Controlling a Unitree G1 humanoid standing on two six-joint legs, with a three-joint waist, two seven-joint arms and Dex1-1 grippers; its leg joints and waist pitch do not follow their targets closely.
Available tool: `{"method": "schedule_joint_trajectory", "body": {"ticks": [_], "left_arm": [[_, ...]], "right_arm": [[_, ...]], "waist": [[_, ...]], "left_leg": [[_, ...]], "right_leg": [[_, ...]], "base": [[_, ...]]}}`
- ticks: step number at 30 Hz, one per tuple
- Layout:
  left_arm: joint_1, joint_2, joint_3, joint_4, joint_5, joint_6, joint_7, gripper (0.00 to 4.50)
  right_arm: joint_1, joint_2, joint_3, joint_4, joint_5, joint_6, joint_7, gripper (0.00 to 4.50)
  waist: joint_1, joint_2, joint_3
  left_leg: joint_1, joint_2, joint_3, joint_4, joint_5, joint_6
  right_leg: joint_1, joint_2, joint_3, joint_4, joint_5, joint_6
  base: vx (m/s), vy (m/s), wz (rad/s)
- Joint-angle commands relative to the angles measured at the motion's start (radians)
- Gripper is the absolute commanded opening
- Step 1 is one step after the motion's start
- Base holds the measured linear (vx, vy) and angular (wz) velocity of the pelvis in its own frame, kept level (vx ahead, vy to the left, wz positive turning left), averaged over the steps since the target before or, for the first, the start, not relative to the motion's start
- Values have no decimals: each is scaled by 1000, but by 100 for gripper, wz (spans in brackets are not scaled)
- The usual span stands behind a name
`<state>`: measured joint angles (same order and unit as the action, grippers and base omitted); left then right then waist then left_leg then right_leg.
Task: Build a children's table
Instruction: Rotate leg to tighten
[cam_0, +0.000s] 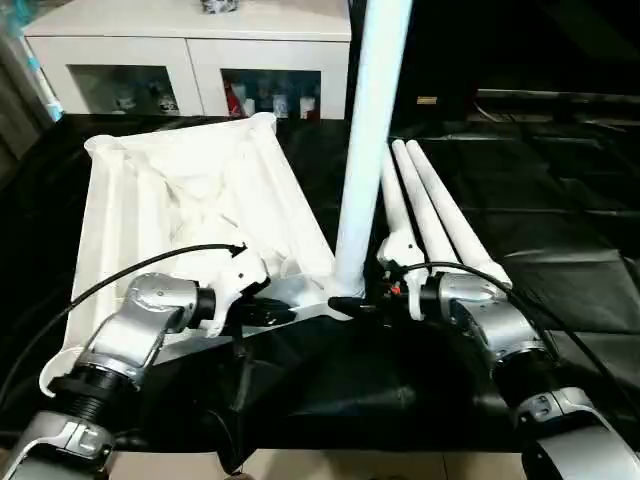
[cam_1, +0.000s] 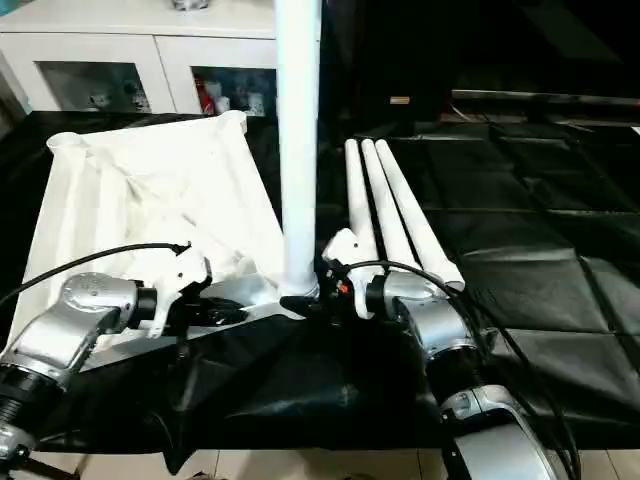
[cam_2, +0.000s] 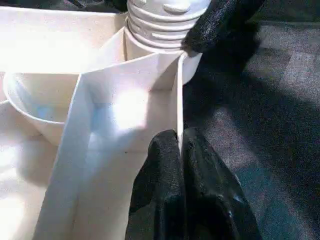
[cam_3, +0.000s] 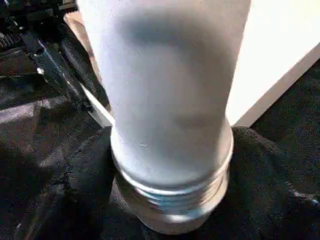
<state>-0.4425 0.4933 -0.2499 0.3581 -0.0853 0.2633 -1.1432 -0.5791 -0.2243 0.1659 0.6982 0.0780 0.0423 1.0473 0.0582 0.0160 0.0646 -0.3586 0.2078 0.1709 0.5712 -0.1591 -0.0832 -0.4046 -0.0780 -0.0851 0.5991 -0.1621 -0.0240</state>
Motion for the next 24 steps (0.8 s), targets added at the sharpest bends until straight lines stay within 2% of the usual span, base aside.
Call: {"method": "schedule_joint_trajectory", "body": {"ticks": [1, 2, 3, 12, 13, 14, 16, 17, 18, 19, 21, 23, 24], "left_arm": [[6, 2, -12, 11, 10, 19, 1, 0], [1, -9, -11, 18, 7, 22, 13, 0], [-1, -15, -11, 21, 7, 23, 20, 0], [-55, -118, -3, 73, 28, 50, 155, 0], [-70, -146, -2, 91, 39, 57, 201, 0], [-85, -172, -1, 109, 49, 63, 241, 0], [-116, -227, 8, 149, 67, 77, 335, 0], [-130, -253, 11, 166, 72, 79, 372, 0], [-131, -256, 11, 168, 73, 79, 377, 0], [-145, -285, 15, 185, 77, 82, 412, 0], [-160, -325, 10, 198, 81, 84, 443, 0], [-166, -353, -1, 198, 81, 82, 442, 0], [-167, -355, -6, 200, 86, 73, 436, 0]], "right_arm": [[7, 11, -15, -8, 19, -4, -23, 313], [9, 26, -26, 0, 22, -1, -45, 313], [10, 35, -32, 5, 24, -2, -59, 294], [-9, 129, -64, 113, -13, -16, -316, 278], [-19, 152, -69, 138, -23, -10, -381, 278], [-30, 174, -76, 161, -33, -7, -443, 278], [-56, 214, -89, 207, -53, 5, -572, 278], [-69, 230, -94, 230, -62, 7, -629, 277], [-71, 232, -94, 233, -63, 7, -635, 277], [-87, 249, -97, 259, -69, 6, -684, 277], [-100, 271, -65, 271, -90, -16, -668, 277], [-103, 285, -43, 266, -99, -34, -635, 277], [-106, 285, -59, 267, -81, -33, -615, 312]], "waist": [[4, -6, -72], [4, -5, -71], [3, -5, -71], [-5, -3, -66], [-6, 1, -66], [-7, 1, -63], [-11, -1, -64], [-13, 0, -63], [-13, -1, -62], [-13, -2, -63], [-11, -3, -66], [-7, -2, -66], [-7, -2, -66]], "left_leg": [[4, 18, 1, -58, -261, 42], [5, 18, 1, -59, -262, 39], [5, 18, 1, -59, -266, 38], [13, 13, -4, -61, -334, 8], [13, 13, -5, -61, -335, 6], [18, 11, -4, -60, -350, 3], [17, 9, -7, -61, -362, -7], [23, 8, -7, -59, -371, -12], [26, 7, -7, -58, -383, -11], [23, 6, -8, -58, -386, -6], [23, 5, -7, -58, -381, 4], [16, 6, -6, -60, -370, 16], [15, 7, -6, -61, -370, 17]], "right_leg": [[50, -58, 47, -75, -340, -182], [49, -58, 47, -76, -348, -180], [49, -58, 47, -77, -352, -179], [44, -60, 45, -90, -460, -147], [44, -59, 46, -90, -464, -141], [38, -58, 44, -96, -487, -135], [40, -58, 41, -98, -516, -123], [35, -58, 40, -103, -537, -116], [32, -57, 39, -107, -550, -111], [34, -60, 38, -108, -559, -104], [34, -58, 38, -109, -554, -94], [37, -58, 39, -108, -530, -96], [37, -58, 39, -108, -528, -96]], "base": [[0, 0, 0], [0, 0, 0], [0, 0, 0], [0, 0, 0], [0, 0, 0], [0, 0, 0], [0, 0, 0], [0, 0, 0], [0, 0, 0], [0, 0, 0], [0, 0, 0], [0, 0, 0], [0, 0, 0]]}}
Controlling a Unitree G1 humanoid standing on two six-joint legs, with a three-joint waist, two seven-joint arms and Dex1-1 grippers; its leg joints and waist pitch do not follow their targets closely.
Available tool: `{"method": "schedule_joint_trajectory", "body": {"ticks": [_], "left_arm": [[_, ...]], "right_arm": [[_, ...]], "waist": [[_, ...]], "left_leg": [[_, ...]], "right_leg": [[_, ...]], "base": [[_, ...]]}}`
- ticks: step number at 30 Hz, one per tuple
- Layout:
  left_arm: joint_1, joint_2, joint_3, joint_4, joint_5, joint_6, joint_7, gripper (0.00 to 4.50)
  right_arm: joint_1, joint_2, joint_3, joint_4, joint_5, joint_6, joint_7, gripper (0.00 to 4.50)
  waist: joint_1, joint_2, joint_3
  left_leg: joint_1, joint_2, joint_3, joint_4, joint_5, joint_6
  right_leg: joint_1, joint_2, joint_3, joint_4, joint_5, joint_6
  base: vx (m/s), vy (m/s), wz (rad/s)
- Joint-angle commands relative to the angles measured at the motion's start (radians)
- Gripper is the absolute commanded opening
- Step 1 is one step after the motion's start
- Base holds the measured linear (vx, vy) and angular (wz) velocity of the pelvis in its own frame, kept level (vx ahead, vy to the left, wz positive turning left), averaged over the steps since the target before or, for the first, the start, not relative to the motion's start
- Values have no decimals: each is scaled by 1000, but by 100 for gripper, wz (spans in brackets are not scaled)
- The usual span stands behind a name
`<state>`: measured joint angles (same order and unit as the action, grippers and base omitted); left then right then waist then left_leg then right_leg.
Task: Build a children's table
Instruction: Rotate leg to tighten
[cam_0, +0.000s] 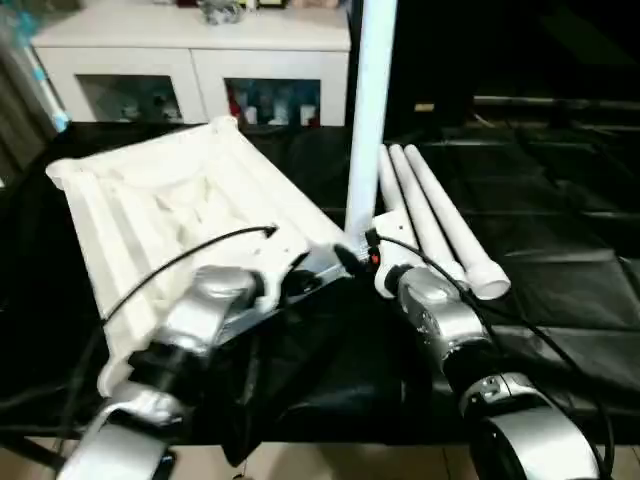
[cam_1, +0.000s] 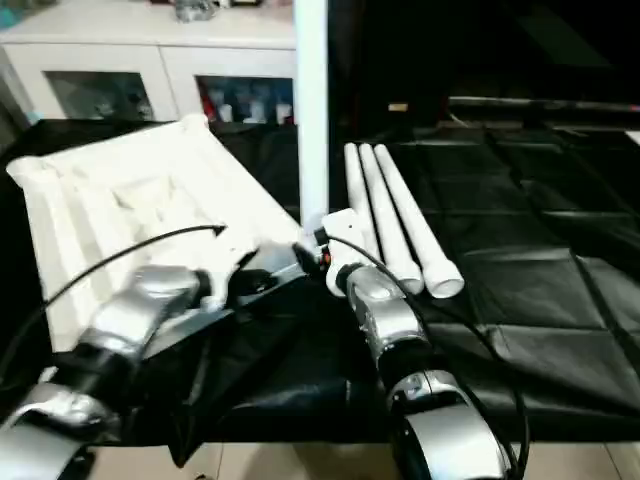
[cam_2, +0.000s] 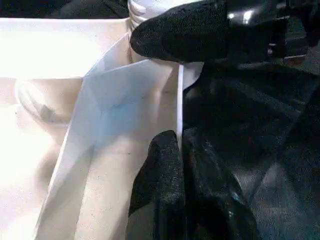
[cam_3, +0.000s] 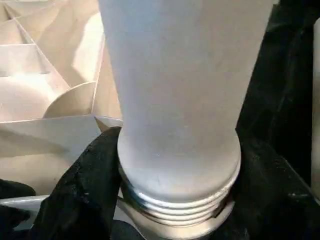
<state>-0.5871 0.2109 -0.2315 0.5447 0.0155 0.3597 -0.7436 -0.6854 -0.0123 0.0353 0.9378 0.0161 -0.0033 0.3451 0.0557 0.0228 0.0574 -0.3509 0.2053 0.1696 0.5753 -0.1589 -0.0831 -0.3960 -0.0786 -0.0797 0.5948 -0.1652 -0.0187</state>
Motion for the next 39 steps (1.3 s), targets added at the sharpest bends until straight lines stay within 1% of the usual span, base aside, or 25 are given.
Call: {"method": "schedule_joint_trajectory", "body": {"ticks": [1, 4, 5, 6, 7, 8, 9, 10, 12, 13, 14, 15, 17, 18, 20, 23, 26, 27, 31, 32, 34, 35, 37, 38, 39], "left_arm": [[-21, -67, -26, 12, -12, -31, 30, 0], [-13, -53, -30, 5, -10, -51, 6, 0], [0, -18, -56, -11, 17, -67, -19, 0], [10, 0, -65, -22, 20, -77, -40, 0], [20, 13, -65, -36, 14, -72, -61, 0], [32, 29, -61, -52, 5, -71, -84, 0], [38, 38, -59, -59, 2, -73, -98, 0], [47, 52, -58, -69, -1, -79, -119, 0], [80, 98, -56, -106, -20, -102, -194, 0], [93, 115, -56, -122, -30, -102, -223, 0], [119, 150, -57, -159, -48, -101, -279, 0], [122, 154, -58, -163, -50, -101, -285, 0], [140, 183, -59, -184, -58, -97, -321, 0], [150, 200, -61, -192, -62, -101, -339, 0], [162, 217, -62, -202, -68, -100, -362, 0], [183, 241, -57, -225, -84, -97, -399, 0], [191, 250, -53, -237, -96, -95, -416, 0], [191, 251, -53, -238, -97, -94, -416, 0], [185, 242, -46, -234, -101, -92, -410, 0], [185, 241, -45, -234, -101, -92, -408, 0], [172, 222, -38, -218, -94, -86, -372, 0], [153, 196, -30, -189, -82, -75, -319, 0], [146, 186, -27, -178, -78, -70, -299, 0], [139, 176, -23, -169, -76, -65, -280, 0], [139, 176, -23, -169, -76, -65, -280, 0]], "right_arm": [[-1, 68, 63, 26, -10, 12, 99, 312], [-5, 60, 52, 27, -1, 9, 116, 352], [-5, 45, 52, 18, 0, -19, 147, 357], [-3, 36, 54, 10, 2, -33, 166, 357], [0, 25, 57, 3, 6, -43, 188, 357], [7, 9, 59, -9, 14, -49, 225, 357], [10, 0, 60, -16, 18, -51, 246, 357], [15, -14, 62, -25, 21, -53, 274, 357], [31, -62, 71, -57, 29, -50, 369, 357], [38, -78, 75, -71, 34, -45, 404, 357], [50, -112, 87, -100, 41, -32, 471, 357], [51, -116, 88, -103, 42, -31, 478, 357], [59, -143, 98, -119, 41, -28, 531, 357], [62, -156, 100, -123, 39, -28, 557, 357], [66, -171, 102, -129, 40, -30, 589, 357], [72, -192, 104, -139, 45, -30, 643, 357], [76, -209, 113, -151, 51, -31, 688, 357], [76, -210, 114, -153, 52, -30, 694, 331], [85, -210, 123, -176, 62, -14, 714, 311], [86, -209, 123, -177, 62, -12, 714, 296], [90, -193, 122, -174, 53, -10, 696, 281], [88, -173, 120, -149, 30, -14, 634, 278], [86, -166, 121, -136, 21, -15, 604, 276], [74, -149, 115, -96, 2, -16, 510, 276], [74, -149, 115, -96, 2, -16, 510, 276]], "waist": [[-4, -8, -60], [-4, -6, -60], [-3, -7, -61], [-4, -9, -63], [-4, -9, -65], [-4, -7, -66], [-3, -8, -66], [-4, -8, -67], [-4, -8, -72], [-6, -14, -74], [-4, -12, -74], [-2, -10, -76], [5, -6, -76], [5, -9, -75], [7, -7, -73], [6, -8, -69], [6, -10, -67], [6, -11, -67], [7, -12, -69], [6, -12, -69], [6, -13, -69], [5, -14, -68], [3, -15, -66], [2, -15, -65], [0, -16, -61]], "left_leg": [[10, 9, -5, -65, -373, 19], [8, 9, -5, -66, -375, 22], [6, 10, -7, -67, -378, 24], [4, 10, -6, -67, -374, 26], [-3, 13, -7, -68, -354, 28], [-2, 14, -6, -68, -346, 29], [-2, 16, -5, -67, -335, 32], [-7, 15, -4, -67, -318, 36], [-8, 16, -1, -63, -285, 48], [-11, 17, 1, -61, -259, 57], [-8, 17, 2, -61, -250, 62], [-10, 20, 3, -59, -224, 73], [-6, 23, 7, -57, -200, 82], [-7, 23, 8, -57, -197, 84], [-7, 22, 7, -59, -209, 77], [-5, 23, 6, -62, -252, 60], [-4, 22, 5, -63, -262, 55], [-2, 23, 5, -63, -269, 52], [-3, 22, 4, -63, -250, 50], [-4, 22, 4, -63, -248, 51], [-4, 22, 4, -62, -243, 52], [-4, 21, 5, -62, -244, 50], [-2, 19, 4, -63, -264, 40], [-2, 18, 3, -64, -269, 36], [-2, 16, 2, -67, -285, 26]], "right_leg": [[27, -57, 35, -103, -524, -101], [28, -57, 35, -102, -518, -104], [29, -58, 35, -102, -519, -102], [31, -58, 36, -100, -513, -102], [36, -60, 38, -95, -480, -111], [34, -60, 39, -92, -461, -118], [34, -59, 40, -88, -421, -136], [40, -58, 41, -83, -384, -151], [44, -57, 43, -75, -319, -173], [45, -56, 44, -70, -274, -190], [44, -56, 43, -68, -261, -198], [48, -57, 45, -63, -223, -210], [45, -53, 44, -57, -172, -234], [44, -53, 44, -57, -169, -237], [46, -54, 42, -58, -193, -235], [45, -55, 43, -65, -268, -215], [44, -55, 43, -68, -300, -203], [42, -55, 43, -70, -315, -199], [43, -55, 44, -68, -299, -196], [43, -54, 44, -68, -296, -198], [43, -55, 44, -67, -289, -200], [42, -54, 45, -68, -293, -199], [41, -56, 44, -74, -343, -187], [42, -56, 44, -75, -358, -182], [39, -55, 43, -79, -396, -170]], "base": [[0, 0, 0], [0, 0, 0], [0, 0, 0], [0, 0, 0], [0, 0, 0], [0, 0, 0], [0, 0, 0], [0, 0, 0], [0, 0, 0], [0, 0, 0], [0, 0, 0], [0, 0, 0], [0, 0, 0], [0, 0, 0], [0, 0, 0], [0, 0, 0], [0, 0, 0], [0, 0, 0], [0, 0, 0], [0, 0, 0], [0, 0, 0], [0, 0, 0], [0, 0, 0], [0, 0, 0], [0, 0, 0]]}}
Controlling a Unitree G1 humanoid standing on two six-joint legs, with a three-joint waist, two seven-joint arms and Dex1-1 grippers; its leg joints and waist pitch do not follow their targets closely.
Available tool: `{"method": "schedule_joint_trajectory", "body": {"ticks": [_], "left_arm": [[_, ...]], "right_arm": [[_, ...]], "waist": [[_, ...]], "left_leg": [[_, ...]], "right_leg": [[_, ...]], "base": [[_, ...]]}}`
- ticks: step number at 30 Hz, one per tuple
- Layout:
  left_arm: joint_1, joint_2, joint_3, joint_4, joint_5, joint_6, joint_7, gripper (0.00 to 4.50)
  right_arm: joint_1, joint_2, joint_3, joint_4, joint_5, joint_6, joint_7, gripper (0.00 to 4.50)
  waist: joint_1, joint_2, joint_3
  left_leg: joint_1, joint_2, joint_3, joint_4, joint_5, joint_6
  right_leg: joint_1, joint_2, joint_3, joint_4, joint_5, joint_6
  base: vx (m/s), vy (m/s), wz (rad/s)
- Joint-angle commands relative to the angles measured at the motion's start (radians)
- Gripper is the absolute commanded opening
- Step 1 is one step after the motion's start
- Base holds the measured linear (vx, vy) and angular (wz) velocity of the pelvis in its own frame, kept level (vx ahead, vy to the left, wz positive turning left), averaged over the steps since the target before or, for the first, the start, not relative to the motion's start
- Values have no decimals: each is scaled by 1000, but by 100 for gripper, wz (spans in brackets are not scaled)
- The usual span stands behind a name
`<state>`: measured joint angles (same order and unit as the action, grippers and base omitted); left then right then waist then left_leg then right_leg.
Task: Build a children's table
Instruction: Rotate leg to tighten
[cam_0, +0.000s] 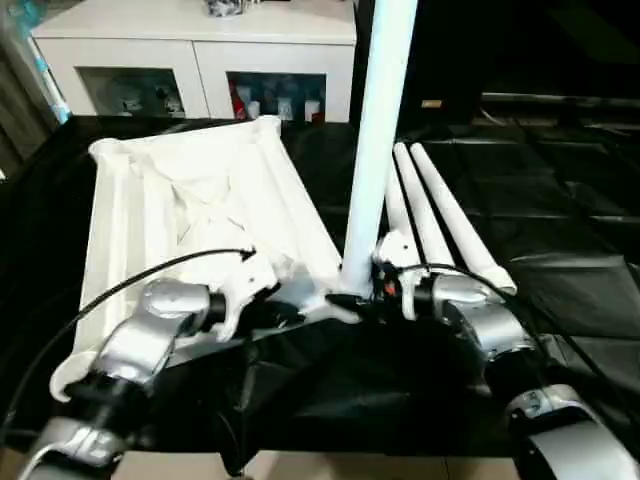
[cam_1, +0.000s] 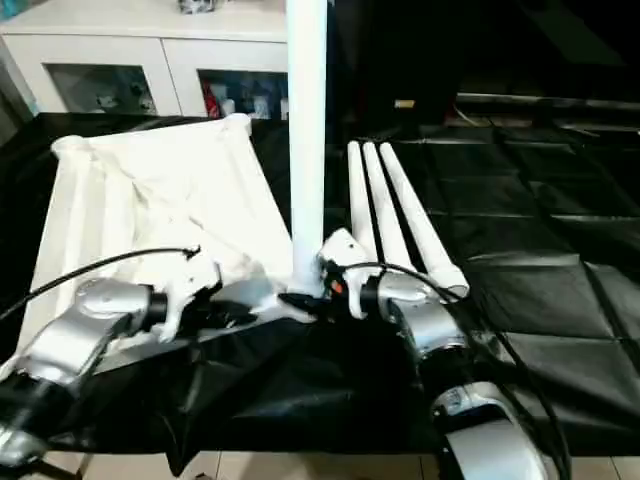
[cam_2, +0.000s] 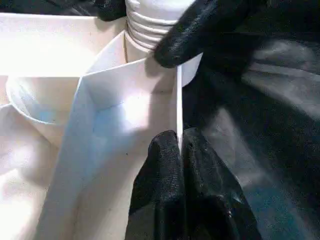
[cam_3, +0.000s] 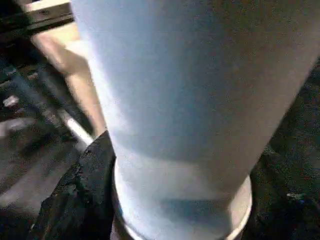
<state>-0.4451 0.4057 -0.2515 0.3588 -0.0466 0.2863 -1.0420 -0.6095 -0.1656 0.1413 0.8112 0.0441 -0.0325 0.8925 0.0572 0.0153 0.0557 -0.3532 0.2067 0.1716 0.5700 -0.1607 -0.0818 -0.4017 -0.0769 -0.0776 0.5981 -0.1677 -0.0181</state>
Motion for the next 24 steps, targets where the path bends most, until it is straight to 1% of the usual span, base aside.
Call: {"method": "schedule_joint_trajectory", "body": {"ticks": [1, 2, 3, 4, 5, 6, 7, 8, 9, 10, 11, 12, 13, 14, 15, 17, 18, 19, 20, 21, 24], "left_arm": [[-16, -40, 4, 37, -7, 12, 57, 0], [-36, -72, 13, 68, 4, 20, 117, 0], [-62, -112, 22, 106, 15, 32, 185, 0], [-86, -147, 32, 141, 24, 39, 246, 0], [-113, -189, 44, 178, 28, 46, 306, 0], [-130, -213, 51, 201, 28, 49, 341, 0], [-130, -213, 51, 201, 28, 49, 341, 0], [-152, -243, 55, 229, 34, 47, 384, 0], [-152, -243, 55, 229, 34, 47, 384, 0], [-168, -268, 55, 249, 39, 44, 412, 0], [-178, -283, 50, 261, 44, 36, 425, 0], [-178, -283, 50, 261, 44, 36, 425, 0], [-183, -293, 46, 267, 47, 27, 426, 0], [-181, -294, 39, 262, 48, 20, 413, 0], [-181, -293, 39, 261, 49, 19, 412, 0], [-168, -274, 32, 248, 50, 3, 371, 0], [-166, -269, 32, 249, 51, -1, 363, 0], [-165, -264, 33, 251, 50, -1, 360, 0], [-164, -260, 32, 251, 49, -5, 354, 0], [-158, -248, 28, 245, 44, -9, 334, 0], [-137, -209, 21, 218, 40, -11, 270, 0]], "right_arm": [[-11, 15, 5, 57, -39, 12, -101, 275], [-24, 31, -5, 93, -50, 17, -186, 275], [-40, 56, -28, 133, -46, 28, -284, 275], [-54, 78, -52, 163, -34, 42, -361, 275], [-71, 107, -84, 195, -14, 61, -451, 275], [-81, 125, -104, 213, -1, 73, -503, 275], [-81, 125, -104, 213, -1, 73, -503, 275], [-92, 150, -113, 228, 5, 78, -543, 275], [-92, 150, -113, 228, 5, 78, -543, 275], [-102, 174, -108, 237, 0, 76, -560, 275], [-110, 192, -94, 241, -13, 64, -568, 275], [-110, 192, -94, 241, -13, 64, -568, 275], [-118, 208, -91, 245, -16, 55, -566, 310], [-123, 216, -92, 245, -13, 46, -552, 344], [-124, 216, -92, 245, -12, 45, -550, 344], [-135, 218, -100, 253, -3, 21, -503, 350], [-138, 217, -101, 259, -6, 14, -496, 365], [-140, 215, -100, 262, -7, 7, -485, 390], [-140, 213, -100, 261, -7, 5, -476, 392], [-135, 206, -94, 251, -5, 3, -443, 392], [-114, 176, -67, 211, -1, -4, -322, 392]], "waist": [[-5, -8, -59], [-6, -9, -59], [-10, -11, -56], [-10, -11, -57], [-12, -9, -57], [-9, -8, -56], [-9, -10, -56], [-7, -6, -58], [-8, -7, -56], [-6, -9, -59], [-7, -6, -59], [-6, -7, -59], [-6, -10, -60], [-5, -9, -60], [-5, -11, -60], [-8, -13, -61], [-9, -12, -61], [-11, -11, -61], [-13, -14, -59], [-13, -14, -59], [-18, -15, -57]], "left_leg": [[4, 14, -2, -61, -306, 16], [6, 12, -2, -61, -316, 15], [10, 10, -2, -61, -327, 8], [18, 8, -2, -57, -340, 2], [19, 7, -1, -57, -341, 2], [25, 6, -2, -55, -354, -1], [25, 4, -3, -55, -366, 3], [18, 5, -5, -58, -371, 10], [17, 5, -4, -59, -373, 13], [19, 4, -5, -58, -378, 15], [16, 4, -5, -59, -375, 15], [16, 4, -5, -59, -377, 16], [15, 2, -6, -59, -381, 21], [13, 2, -6, -60, -383, 26], [11, 2, -7, -60, -380, 28], [2, 3, -10, -64, -373, 34], [1, 3, -11, -64, -373, 35], [3, 3, -10, -64, -378, 36], [5, 2, -9, -63, -388, 38], [6, 1, -9, -62, -392, 39], [1, 0, -11, -62, -394, 45]], "right_leg": [[44, -58, 41, -85, -434, -157], [42, -57, 41, -87, -450, -152], [37, -55, 41, -93, -485, -137], [32, -57, 41, -99, -517, -127], [31, -56, 42, -101, -528, -123], [25, -55, 40, -108, -555, -113], [26, -56, 38, -111, -571, -103], [30, -57, 37, -111, -566, -93], [27, -55, 36, -114, -567, -88], [27, -54, 36, -112, -560, -85], [27, -54, 37, -111, -546, -89], [27, -54, 36, -111, -545, -90], [28, -55, 36, -111, -546, -89], [28, -57, 36, -111, -549, -86], [30, -58, 36, -110, -547, -85], [35, -60, 34, -107, -539, -85], [36, -60, 34, -106, -539, -84], [33, -61, 35, -107, -540, -86], [30, -60, 34, -110, -551, -88], [30, -61, 34, -111, -560, -87], [32, -62, 31, -115, -595, -76]], "base": [[0, 0, 0], [0, 0, 0], [0, 0, 0], [0, 0, 0], [0, 0, 0], [0, 0, 0], [0, 0, 0], [0, 0, 0], [0, 0, 0], [0, 0, 0], [0, 0, 0], [0, 0, 0], [0, 0, 0], [0, 0, 0], [0, 0, 0], [0, 0, 0], [0, 0, 0], [0, 0, 0], [0, 0, 0], [0, 0, 0], [0, 0, 0]]}}
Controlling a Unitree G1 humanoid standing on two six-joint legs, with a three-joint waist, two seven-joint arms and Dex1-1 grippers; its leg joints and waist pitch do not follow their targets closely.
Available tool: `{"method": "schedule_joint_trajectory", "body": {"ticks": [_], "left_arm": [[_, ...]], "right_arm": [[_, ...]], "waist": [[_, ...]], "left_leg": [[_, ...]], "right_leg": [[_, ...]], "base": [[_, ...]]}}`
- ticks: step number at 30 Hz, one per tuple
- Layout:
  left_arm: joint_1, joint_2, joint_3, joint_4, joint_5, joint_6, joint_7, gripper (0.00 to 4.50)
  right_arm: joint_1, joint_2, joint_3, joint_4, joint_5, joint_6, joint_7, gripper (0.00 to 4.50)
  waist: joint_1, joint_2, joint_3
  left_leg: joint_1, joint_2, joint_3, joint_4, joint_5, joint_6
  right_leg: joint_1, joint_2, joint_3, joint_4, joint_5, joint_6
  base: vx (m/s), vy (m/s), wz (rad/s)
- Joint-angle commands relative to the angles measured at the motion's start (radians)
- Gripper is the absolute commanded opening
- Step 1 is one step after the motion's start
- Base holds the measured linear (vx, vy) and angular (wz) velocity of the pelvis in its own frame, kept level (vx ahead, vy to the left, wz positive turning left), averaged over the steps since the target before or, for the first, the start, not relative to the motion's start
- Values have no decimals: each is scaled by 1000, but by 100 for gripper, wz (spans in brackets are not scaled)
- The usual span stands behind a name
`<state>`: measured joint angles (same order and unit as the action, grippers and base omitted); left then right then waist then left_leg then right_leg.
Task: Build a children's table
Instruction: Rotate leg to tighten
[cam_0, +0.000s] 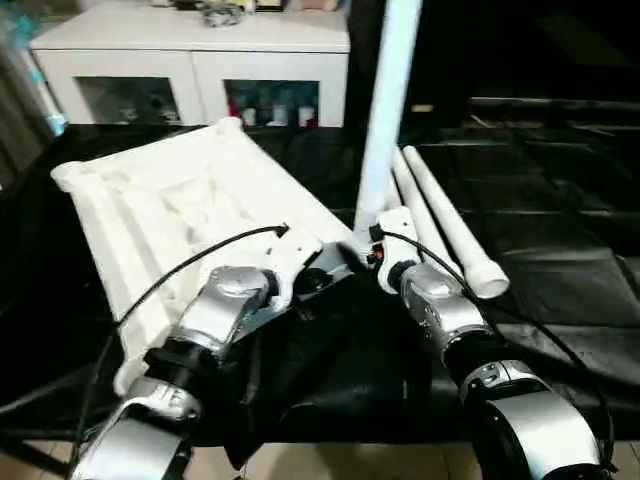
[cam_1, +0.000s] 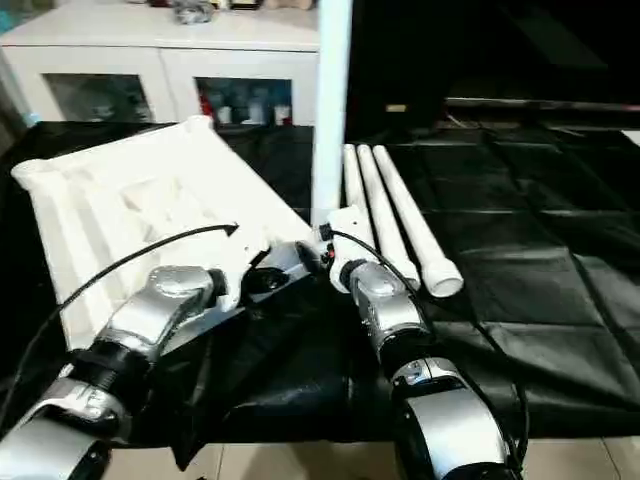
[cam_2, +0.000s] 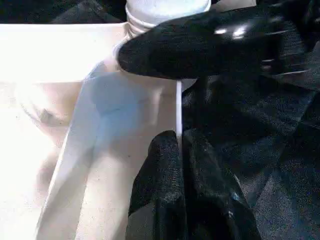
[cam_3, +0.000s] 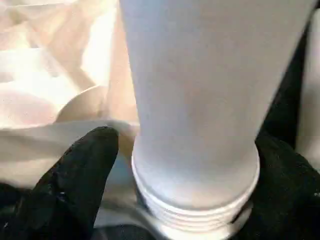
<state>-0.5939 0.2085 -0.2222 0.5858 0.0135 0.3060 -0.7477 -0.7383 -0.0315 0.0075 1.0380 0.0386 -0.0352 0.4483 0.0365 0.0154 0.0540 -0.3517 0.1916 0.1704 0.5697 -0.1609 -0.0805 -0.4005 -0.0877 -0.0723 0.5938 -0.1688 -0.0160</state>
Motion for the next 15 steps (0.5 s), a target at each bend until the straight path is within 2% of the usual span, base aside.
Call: {"method": "schedule_joint_trajectory", "body": {"ticks": [1, 3, 5, 6, 9, 11, 13, 14, 15], "left_arm": [[18, 0, -10, -18, -22, -30, -42, 0], [41, 32, -10, -58, -42, -29, -107, 0], [65, 67, -19, -100, -59, -34, -174, 0], [73, 77, -22, -111, -65, -33, -193, 0], [102, 126, -34, -150, -81, -27, -274, 0], [113, 149, -38, -158, -82, -33, -307, 0], [123, 169, -38, -165, -83, -28, -331, 0], [129, 186, -35, -164, -84, -30, -346, 0], [130, 188, -34, -162, -84, -31, -347, 0]], "right_arm": [[23, 31, 76, -29, 4, -5, 151, 392], [41, -4, 92, -61, 4, -7, 226, 392], [55, -37, 102, -85, 7, -5, 292, 392], [58, -46, 104, -90, 7, -7, 308, 392], [71, -89, 107, -127, 13, 1, 407, 392], [80, -111, 114, -151, 14, 6, 463, 392], [90, -132, 126, -170, 4, -16, 488, 392], [95, -149, 134, -176, -2, -33, 511, 392], [96, -151, 135, -177, -1, -32, 518, 392]], "waist": [[3, -15, -56], [2, -14, -57], [-2, -13, -58], [0, -12, -58], [4, -8, -64], [7, -6, -69], [11, -5, -71], [14, -6, -73], [14, -5, -74]], "left_leg": [[-1, 17, -10, -62, -386, 47], [-2, 20, -10, -64, -372, 50], [-10, 25, -12, -68, -368, 53], [-8, 25, -11, -67, -367, 54], [-4, 31, -7, -65, -318, 58], [-5, 33, -1, -60, -264, 72], [-3, 35, 3, -56, -228, 89], [-8, 34, 2, -54, -192, 95], [-8, 34, 3, -53, -181, 99]], "right_leg": [[32, -54, 28, -110, -589, -77], [32, -54, 30, -107, -569, -89], [38, -52, 30, -97, -529, -108], [35, -52, 30, -98, -527, -111], [35, -50, 39, -83, -389, -170], [42, -46, 41, -65, -240, -224], [43, -45, 42, -58, -172, -249], [49, -45, 39, -49, -128, -261], [50, -45, 40, -48, -111, -266]], "base": [[0, 0, 0], [0, 0, 0], [0, 0, 0], [0, 0, 0], [17, 0, 1], [59, 3, 6], [28, 1, 3], [0, 0, 0], [0, 0, 0]]}}
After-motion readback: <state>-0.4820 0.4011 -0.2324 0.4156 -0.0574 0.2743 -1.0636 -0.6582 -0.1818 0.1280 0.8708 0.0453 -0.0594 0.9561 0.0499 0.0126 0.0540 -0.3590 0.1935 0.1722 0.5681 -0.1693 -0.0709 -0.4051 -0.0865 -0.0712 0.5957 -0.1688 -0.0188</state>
